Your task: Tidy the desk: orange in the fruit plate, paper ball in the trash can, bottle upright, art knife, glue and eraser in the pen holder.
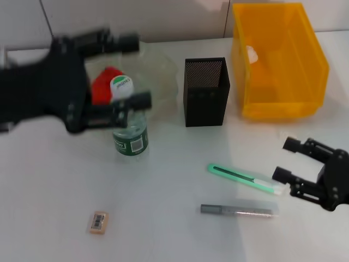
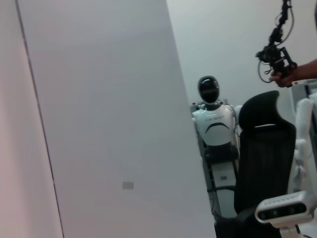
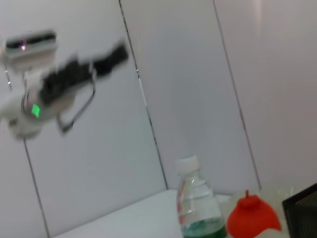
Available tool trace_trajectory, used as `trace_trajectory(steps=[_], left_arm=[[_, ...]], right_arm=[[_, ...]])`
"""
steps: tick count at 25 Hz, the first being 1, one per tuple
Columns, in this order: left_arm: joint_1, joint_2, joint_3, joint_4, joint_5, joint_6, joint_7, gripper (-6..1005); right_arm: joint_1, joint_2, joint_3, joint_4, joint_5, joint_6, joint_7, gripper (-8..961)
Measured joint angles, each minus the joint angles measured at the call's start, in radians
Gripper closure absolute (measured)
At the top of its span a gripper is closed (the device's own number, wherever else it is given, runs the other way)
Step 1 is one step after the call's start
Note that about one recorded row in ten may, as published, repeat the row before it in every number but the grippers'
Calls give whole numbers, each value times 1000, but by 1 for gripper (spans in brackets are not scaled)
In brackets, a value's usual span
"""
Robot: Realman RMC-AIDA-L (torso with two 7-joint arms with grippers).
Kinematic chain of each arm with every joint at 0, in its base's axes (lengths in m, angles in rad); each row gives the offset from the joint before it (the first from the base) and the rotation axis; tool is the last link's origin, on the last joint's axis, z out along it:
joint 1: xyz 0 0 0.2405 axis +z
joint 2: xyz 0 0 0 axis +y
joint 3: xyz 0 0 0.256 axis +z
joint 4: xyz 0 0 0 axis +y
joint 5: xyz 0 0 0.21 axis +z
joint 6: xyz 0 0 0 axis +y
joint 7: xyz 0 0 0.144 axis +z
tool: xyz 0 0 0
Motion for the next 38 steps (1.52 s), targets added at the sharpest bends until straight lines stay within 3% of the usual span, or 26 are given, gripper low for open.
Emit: trace_trajectory(steps=[1, 3, 6, 7, 10, 11, 12, 15, 16, 17, 20, 21, 25, 26, 29, 31, 38], left_arm=[[21, 1, 5, -81, -3, 0, 61, 214], [21, 1, 5, -81, -3, 0, 61, 215], [63, 5, 6, -331, 11, -4, 282, 216], [63, 5, 6, -331, 11, -4, 282, 216], [72, 7, 6, -459, 42, -19, 399, 218], [75, 8, 5, -496, 59, -32, 426, 218], [75, 8, 5, -515, 75, -46, 437, 218], [78, 7, 3, -589, 118, -85, 496, 218], [80, 6, 1, -638, 122, -97, 534, 218], [80, 6, 1, -638, 122, -97, 534, 218], [80, 6, 2, -658, 122, -102, 549, 218], [80, 6, 2, -658, 122, -102, 549, 218], [83, 2, 3, -723, 116, -129, 575, 218], [87, 1, 0, -726, 114, -129, 576, 218], [89, 1, -1, -732, 112, -132, 576, 218], [90, 0, -1, -735, 111, -138, 577, 218], [87, -1, -2, -736, 109, -142, 573, 218]], right_arm=[[3, -2, 38, -3, 0, -22, 5, 197], [7, -7, 86, -8, 0, -54, 21, 197], [18, -15, 132, -48, 0, -92, 87, 198], [18, -15, 132, -48, 0, -92, 87, 198], [35, -6, 131, -185, -1, -103, 228, 198], [51, 3, 112, -308, -6, -104, 333, 198], [51, 3, 112, -308, -6, -104, 333, 198], [84, 5, 33, -527, -9, -104, 528, 198], [98, 5, -46, -657, -10, -101, 645, 198], [98, 5, -46, -657, -10, -101, 645, 198], [105, 7, -195, -864, -43, -81, 793, 198], [116, 8, -278, -980, -108, -55, 905, 198], [158, 5, -366, -1111, -242, -36, 1087, 199], [197, 3, -409, -1178, -333, -57, 1187, 199], [230, 3, -456, -1231, -411, -89, 1267, 199], [267, 4, -546, -1303, -514, -137, 1347, 199], [306, 5, -677, -1331, -642, -177, 1385, 199]])
